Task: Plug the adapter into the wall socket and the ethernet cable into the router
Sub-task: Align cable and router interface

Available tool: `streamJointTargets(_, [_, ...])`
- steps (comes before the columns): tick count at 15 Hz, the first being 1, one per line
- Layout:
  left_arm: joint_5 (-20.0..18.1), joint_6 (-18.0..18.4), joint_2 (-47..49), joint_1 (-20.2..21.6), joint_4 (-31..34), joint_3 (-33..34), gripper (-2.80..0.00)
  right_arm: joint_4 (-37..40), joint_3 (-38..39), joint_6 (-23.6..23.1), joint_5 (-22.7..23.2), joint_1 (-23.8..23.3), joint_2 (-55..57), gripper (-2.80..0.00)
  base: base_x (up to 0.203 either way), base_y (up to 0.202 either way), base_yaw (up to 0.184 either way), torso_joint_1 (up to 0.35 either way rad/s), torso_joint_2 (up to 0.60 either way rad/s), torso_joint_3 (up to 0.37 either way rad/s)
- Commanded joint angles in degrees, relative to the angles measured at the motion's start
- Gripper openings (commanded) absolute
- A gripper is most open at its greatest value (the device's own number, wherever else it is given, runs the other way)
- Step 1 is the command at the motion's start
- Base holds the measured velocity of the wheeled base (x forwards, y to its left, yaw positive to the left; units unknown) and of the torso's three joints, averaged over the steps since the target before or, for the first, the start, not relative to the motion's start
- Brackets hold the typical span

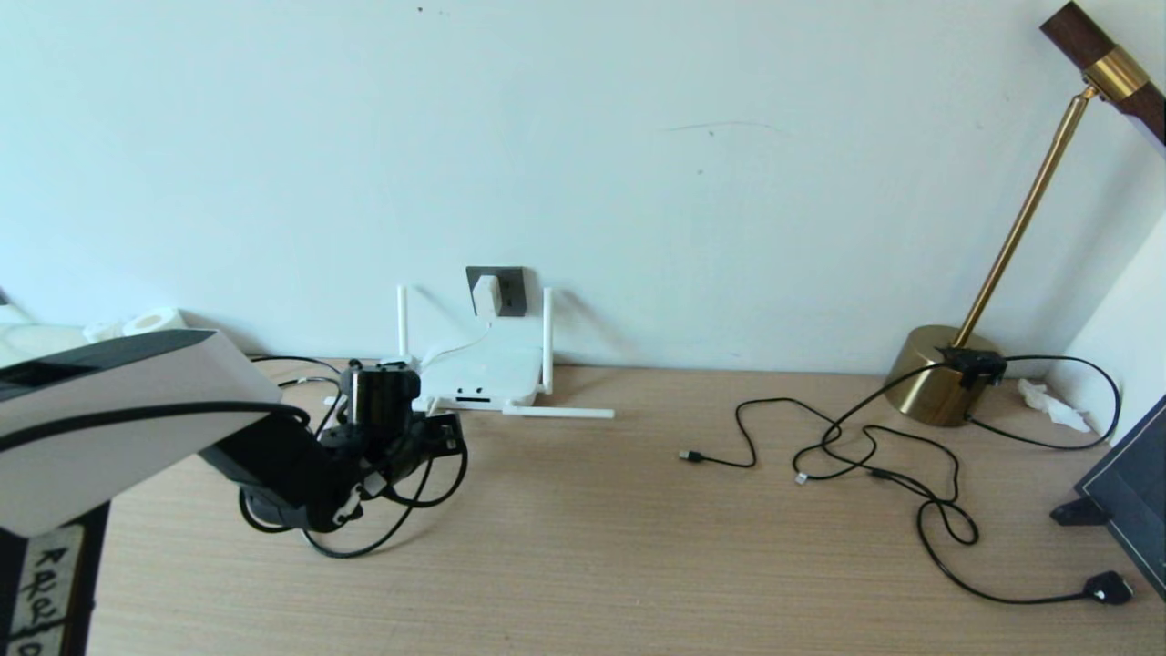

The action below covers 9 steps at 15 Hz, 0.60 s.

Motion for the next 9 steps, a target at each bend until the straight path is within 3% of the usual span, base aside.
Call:
streamJointTargets(1, [0.13,0.23,-0.62,0.14,-0.27,0.37,-2.80,0.06,0.01,0.02,0.03,0.02,-0.02,0.00,0.000,0.000,0.000,0.000,0.00,0.000])
streamJointTargets(9, [0.46,2.34,-2.63,0.05,-0.41,2.35,-2.80,0.06,0.01,0.02,0.03,0.02,-0.02,0.00,0.000,0.000,0.000,0.000,0.00,0.000])
